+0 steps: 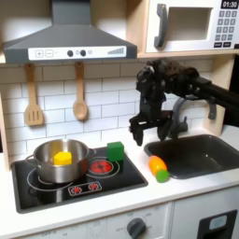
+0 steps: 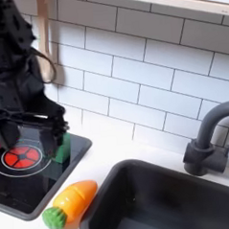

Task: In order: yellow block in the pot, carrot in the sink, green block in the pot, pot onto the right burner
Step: 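Put the carrot in the sink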

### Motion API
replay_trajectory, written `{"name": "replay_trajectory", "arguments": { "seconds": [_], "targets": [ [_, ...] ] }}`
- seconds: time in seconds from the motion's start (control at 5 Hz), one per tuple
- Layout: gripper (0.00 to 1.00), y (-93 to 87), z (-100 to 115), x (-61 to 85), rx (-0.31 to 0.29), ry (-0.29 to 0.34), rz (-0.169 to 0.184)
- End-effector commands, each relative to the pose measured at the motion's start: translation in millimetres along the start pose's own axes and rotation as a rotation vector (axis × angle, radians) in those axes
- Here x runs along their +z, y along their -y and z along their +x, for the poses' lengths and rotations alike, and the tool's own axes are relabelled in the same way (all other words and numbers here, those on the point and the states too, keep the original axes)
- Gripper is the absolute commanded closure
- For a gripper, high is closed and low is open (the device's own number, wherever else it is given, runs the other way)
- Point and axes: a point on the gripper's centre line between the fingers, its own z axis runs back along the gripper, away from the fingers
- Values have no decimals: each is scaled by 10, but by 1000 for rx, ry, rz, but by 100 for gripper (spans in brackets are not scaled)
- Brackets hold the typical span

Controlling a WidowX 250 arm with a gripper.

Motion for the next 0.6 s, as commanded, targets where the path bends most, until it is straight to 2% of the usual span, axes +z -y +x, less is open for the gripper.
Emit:
{"name": "replay_trajectory", "arguments": {
  "seconds": [0.0, 0.2, 0.4],
  "targets": [
    [0, 117, 132, -188, -167, -60, -11],
    [0, 137, 89, -290, -208, -112, -15],
    [0, 193, 26, -350, -208, -135, -9]
  ]
}}
